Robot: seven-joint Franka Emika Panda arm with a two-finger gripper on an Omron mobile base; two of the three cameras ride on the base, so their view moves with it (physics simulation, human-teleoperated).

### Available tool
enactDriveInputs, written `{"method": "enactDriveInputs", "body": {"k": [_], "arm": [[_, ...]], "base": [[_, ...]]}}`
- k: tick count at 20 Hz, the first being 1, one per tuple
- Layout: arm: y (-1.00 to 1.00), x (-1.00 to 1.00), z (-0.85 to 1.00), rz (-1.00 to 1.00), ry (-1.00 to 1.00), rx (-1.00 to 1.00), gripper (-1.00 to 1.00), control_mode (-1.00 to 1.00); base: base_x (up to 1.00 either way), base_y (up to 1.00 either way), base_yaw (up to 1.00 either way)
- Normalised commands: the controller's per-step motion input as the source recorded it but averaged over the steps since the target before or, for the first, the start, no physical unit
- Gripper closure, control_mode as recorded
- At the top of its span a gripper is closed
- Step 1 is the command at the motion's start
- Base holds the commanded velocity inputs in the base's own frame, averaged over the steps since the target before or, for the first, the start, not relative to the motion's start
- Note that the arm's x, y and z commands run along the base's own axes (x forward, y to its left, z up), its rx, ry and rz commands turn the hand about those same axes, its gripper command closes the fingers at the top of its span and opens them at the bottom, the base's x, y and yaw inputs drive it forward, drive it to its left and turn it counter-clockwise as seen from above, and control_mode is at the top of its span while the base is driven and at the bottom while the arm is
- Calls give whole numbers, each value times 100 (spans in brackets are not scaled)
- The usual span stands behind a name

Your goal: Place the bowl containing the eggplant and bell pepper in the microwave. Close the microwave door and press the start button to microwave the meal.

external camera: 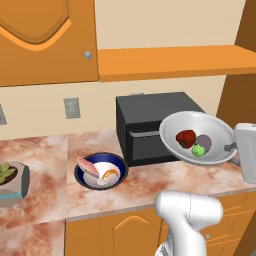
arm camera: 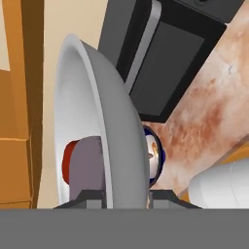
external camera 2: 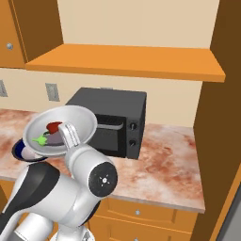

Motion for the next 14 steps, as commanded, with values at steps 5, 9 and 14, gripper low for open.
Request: {"method": "enactDriveInputs", "body": {"k": [5,9,14], "arm": [[0,0,0,0,0,0,100,100],[0,0,0,0,0,0,100,100],[0,0,0,0,0,0,100,100]], "base": [[-34,3,-3],[-71,17,-1],[-88,5,-5]]}}
